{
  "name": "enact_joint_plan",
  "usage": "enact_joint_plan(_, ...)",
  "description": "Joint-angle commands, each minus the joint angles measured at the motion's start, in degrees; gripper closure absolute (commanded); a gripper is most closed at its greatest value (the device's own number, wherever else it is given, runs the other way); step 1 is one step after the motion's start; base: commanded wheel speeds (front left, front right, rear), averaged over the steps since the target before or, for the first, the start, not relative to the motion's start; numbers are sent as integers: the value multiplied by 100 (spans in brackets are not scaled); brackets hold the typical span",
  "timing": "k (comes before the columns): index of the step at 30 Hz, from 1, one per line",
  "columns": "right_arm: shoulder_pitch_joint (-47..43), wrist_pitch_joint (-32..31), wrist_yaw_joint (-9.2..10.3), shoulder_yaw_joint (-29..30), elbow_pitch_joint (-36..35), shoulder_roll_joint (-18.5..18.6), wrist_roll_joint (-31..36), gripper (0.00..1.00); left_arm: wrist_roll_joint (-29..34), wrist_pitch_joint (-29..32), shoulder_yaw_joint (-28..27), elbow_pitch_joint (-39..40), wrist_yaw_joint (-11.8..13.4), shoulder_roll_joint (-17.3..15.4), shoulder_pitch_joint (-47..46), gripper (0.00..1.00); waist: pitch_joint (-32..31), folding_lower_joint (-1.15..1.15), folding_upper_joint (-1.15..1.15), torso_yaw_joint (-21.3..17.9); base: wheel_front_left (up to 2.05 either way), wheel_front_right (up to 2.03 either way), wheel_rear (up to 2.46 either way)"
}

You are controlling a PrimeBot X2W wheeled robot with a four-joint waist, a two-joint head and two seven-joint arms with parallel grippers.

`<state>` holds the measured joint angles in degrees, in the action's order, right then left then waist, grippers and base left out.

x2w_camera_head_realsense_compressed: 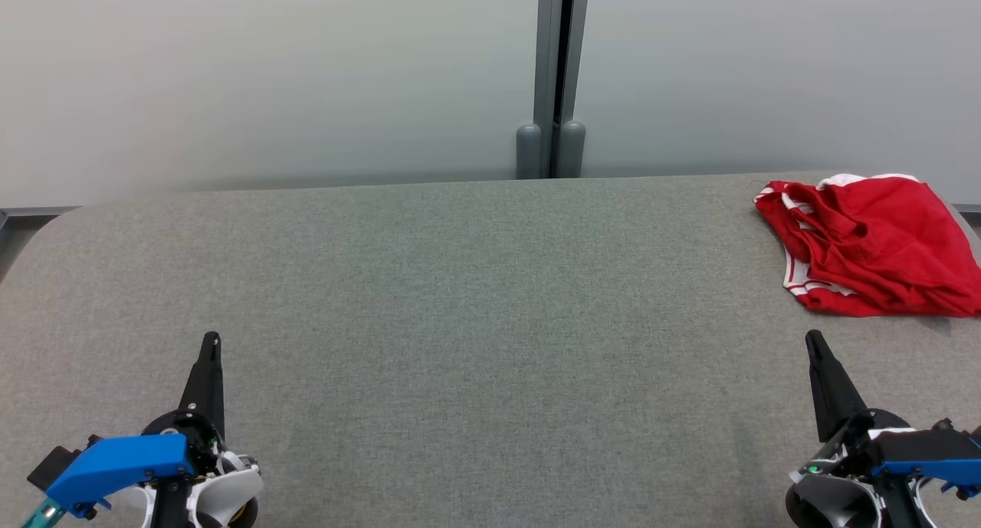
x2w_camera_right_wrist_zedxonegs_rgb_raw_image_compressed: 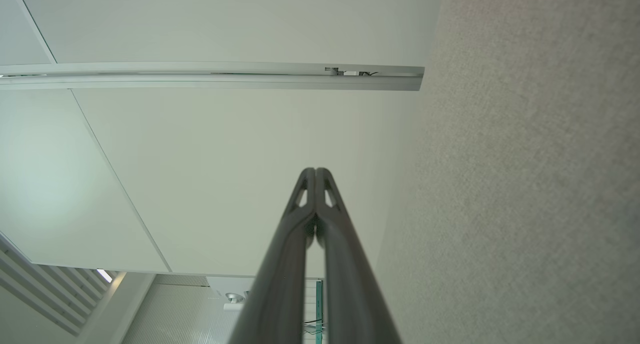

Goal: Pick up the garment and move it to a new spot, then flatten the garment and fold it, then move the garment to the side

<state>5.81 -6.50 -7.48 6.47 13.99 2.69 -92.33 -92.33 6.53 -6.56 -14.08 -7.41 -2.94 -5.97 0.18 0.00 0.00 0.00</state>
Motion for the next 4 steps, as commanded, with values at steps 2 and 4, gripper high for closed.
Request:
enact_joint_plan(2,81,-21,-2,17,12,35,-17,100,-15,23,-9,-1,-30,16,-60,100,0,0,0,0,0,0,0)
enact_joint_plan(4,80,-21,-2,17,12,35,-17,100,-15,23,-8,-1,-30,16,-60,100,0,0,0,0,0,0,0)
